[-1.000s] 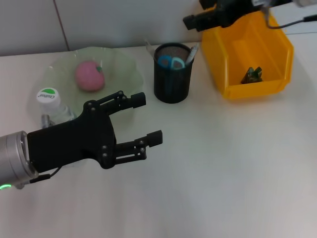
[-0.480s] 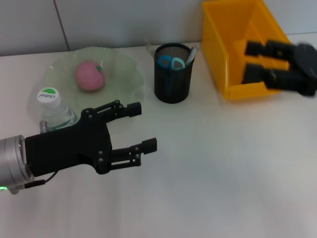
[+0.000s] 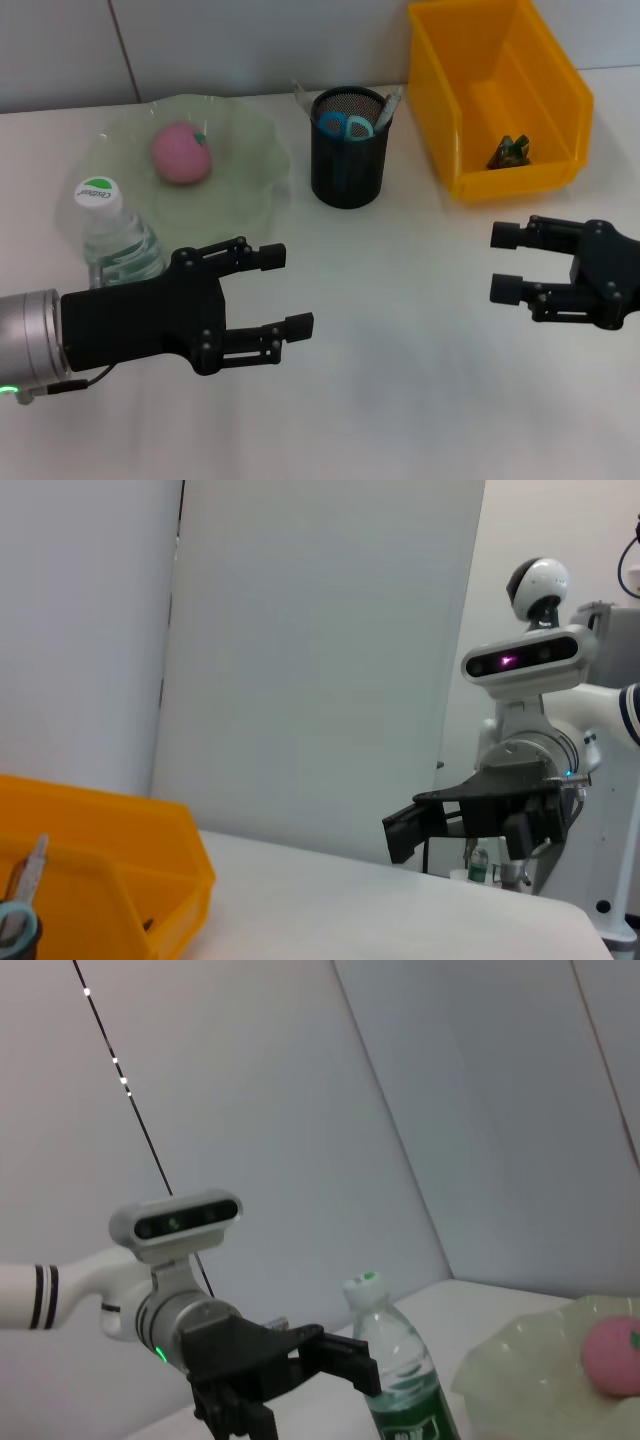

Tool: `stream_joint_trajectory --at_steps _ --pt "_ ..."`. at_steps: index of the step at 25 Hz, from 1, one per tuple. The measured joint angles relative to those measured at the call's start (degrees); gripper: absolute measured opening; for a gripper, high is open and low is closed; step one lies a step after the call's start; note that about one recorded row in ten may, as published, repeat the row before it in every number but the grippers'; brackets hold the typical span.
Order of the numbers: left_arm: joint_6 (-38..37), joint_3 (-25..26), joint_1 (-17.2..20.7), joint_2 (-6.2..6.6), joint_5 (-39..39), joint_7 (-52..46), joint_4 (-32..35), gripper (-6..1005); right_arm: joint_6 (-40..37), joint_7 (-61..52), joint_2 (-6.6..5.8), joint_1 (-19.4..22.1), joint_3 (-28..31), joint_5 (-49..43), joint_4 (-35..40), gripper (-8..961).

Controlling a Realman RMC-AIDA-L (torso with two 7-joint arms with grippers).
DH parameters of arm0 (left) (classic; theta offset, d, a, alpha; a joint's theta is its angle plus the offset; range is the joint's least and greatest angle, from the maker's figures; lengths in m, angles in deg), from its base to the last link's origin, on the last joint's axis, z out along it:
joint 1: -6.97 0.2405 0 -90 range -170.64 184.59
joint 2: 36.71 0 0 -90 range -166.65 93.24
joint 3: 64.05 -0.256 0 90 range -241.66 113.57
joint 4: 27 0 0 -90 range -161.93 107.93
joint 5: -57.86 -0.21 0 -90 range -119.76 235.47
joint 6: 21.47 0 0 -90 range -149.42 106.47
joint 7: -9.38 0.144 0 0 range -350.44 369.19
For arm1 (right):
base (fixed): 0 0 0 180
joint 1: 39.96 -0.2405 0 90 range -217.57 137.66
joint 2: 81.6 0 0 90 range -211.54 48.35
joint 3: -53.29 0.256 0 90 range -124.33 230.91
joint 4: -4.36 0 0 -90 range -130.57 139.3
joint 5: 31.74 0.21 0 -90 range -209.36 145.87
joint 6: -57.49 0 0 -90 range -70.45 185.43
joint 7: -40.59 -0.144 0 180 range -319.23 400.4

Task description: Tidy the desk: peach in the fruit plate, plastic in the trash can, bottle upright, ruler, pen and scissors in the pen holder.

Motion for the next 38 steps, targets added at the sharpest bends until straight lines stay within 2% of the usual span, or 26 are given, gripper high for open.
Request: stream_joint_trajectory --at_steps 2,9,20,27,38 --pt "-0.4 0.0 -1.3 0.82 -0.1 0.1 -2.9 815 0.9 1.8 -0.02 0.2 0.0 -0.9 -0.1 782" --pt "-0.6 -0.2 -3.9 1.98 -0.8 0.5 -7.6 815 1.8 5.6 -0.12 0.6 -0.2 -1.2 -1.1 782" --pt "-1.1 0.5 -4.3 2.01 -3.0 0.7 -7.7 815 2.7 8.1 0.64 -2.6 -0.6 -4.5 -4.7 782" --pt "-2.7 2.0 -4.3 3.34 -3.0 1.3 -7.7 815 3.5 8.5 0.96 -3.5 -0.5 -5.0 -5.7 782" --pt "-3.4 2.0 -4.0 4.02 -3.1 1.4 -7.3 815 4.0 8.6 1.17 -4.3 -0.5 -5.0 -6.4 782"
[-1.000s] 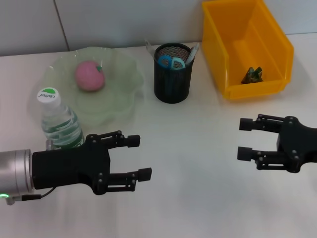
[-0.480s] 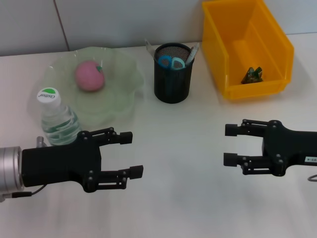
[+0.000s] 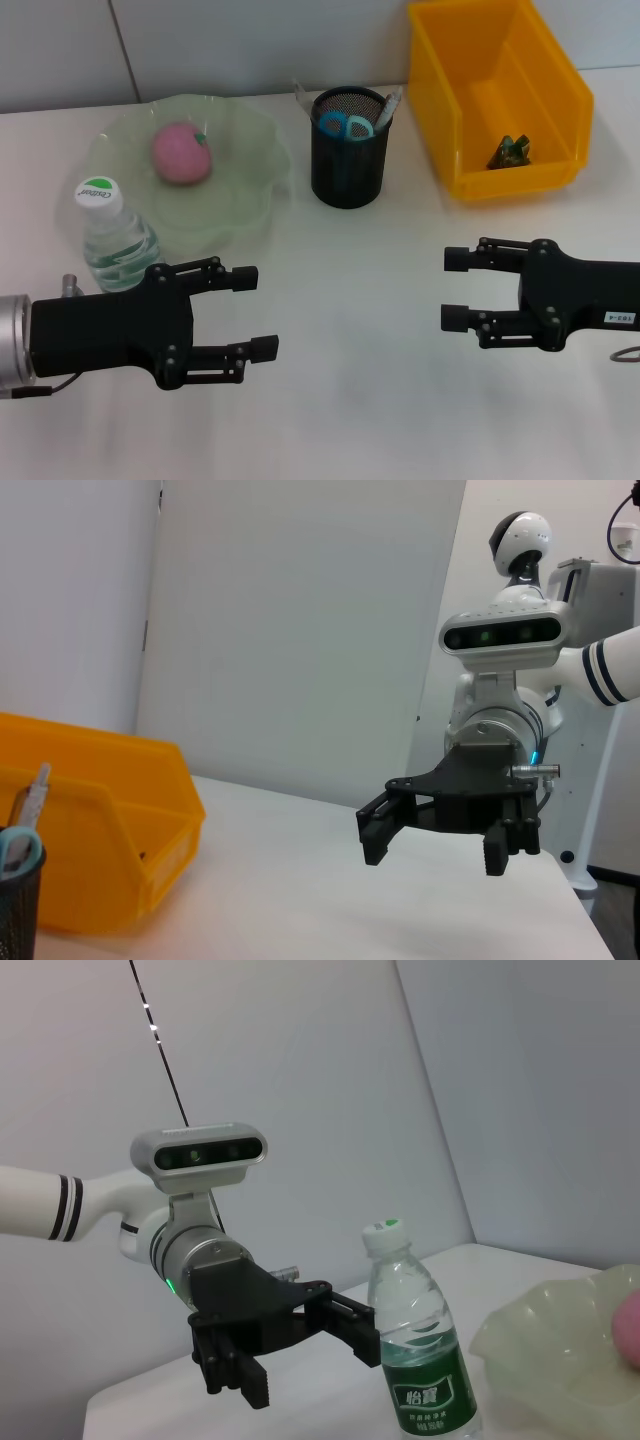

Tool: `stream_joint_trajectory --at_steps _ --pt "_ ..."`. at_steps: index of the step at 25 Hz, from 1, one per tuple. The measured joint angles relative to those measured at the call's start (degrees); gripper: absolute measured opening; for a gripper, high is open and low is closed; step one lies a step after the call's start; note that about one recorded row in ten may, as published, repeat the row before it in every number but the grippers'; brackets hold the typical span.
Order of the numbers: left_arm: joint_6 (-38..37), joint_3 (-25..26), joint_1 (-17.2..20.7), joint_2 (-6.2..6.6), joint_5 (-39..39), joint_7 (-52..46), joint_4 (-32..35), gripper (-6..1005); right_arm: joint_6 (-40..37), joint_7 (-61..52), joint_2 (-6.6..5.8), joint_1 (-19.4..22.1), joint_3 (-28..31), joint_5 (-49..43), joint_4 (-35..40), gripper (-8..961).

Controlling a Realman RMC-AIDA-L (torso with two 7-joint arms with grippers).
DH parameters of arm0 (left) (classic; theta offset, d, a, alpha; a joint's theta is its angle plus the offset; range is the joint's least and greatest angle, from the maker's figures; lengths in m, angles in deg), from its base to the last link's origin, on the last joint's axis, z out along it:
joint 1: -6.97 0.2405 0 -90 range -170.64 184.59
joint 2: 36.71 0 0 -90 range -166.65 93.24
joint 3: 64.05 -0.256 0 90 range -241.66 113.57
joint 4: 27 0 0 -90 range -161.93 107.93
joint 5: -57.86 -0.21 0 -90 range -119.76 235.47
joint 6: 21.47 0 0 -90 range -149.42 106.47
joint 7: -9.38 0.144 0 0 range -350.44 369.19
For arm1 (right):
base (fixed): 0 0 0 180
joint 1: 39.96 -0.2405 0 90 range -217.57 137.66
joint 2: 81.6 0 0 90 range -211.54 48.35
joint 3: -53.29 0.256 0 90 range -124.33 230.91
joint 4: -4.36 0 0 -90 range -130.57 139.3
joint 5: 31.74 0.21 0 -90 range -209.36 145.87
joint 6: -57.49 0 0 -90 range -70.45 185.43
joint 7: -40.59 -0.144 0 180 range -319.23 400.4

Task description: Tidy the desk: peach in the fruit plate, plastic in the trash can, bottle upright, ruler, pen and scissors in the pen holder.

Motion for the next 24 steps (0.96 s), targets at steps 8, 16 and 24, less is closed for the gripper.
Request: stream_joint_trajectory --at_steps 8,16,24 --pt "-0.1 0.0 0.0 0.21 0.0 0.0 -0.2 815 0.6 0.2 0.26 -0.5 -0.1 -0.1 -0.3 782" --pt "-0.1 0.0 -0.1 0.28 0.0 0.0 -0.2 815 0.7 0.2 0.45 -0.9 -0.1 -0.1 -0.3 782" --pt "-0.3 0.0 -0.2 0.46 0.0 -0.1 0.0 815 0.8 0.2 0.55 -0.9 0.0 -0.1 -0.3 782"
